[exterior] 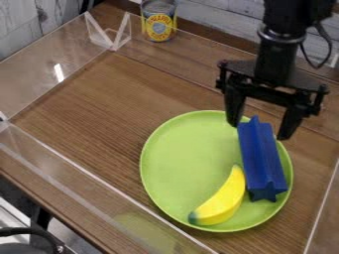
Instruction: Put the blue object in the green plate
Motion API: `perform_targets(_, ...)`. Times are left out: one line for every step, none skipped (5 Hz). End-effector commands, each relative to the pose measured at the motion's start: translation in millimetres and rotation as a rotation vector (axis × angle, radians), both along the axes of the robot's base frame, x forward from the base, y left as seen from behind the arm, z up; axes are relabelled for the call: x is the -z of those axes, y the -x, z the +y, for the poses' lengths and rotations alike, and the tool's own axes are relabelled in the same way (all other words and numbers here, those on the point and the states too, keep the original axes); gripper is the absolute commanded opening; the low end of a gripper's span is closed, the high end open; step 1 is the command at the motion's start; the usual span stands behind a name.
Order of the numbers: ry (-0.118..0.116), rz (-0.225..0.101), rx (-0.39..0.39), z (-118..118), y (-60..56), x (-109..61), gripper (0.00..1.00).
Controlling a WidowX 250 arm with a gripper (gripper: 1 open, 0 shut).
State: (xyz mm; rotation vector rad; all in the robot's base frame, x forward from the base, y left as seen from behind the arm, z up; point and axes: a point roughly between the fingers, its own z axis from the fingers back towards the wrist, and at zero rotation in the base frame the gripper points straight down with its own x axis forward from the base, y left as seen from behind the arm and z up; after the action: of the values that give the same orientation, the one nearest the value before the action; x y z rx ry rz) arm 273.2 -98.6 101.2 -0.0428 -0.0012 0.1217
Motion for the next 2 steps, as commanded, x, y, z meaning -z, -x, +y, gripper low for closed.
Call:
perform_targets(0.018, -0.043, 0.000, -6.3, -3.7, 0.0, 1.00)
perform_targets(0.019, -0.049, 0.009, -10.1, -4.6, 7.3, 1.00)
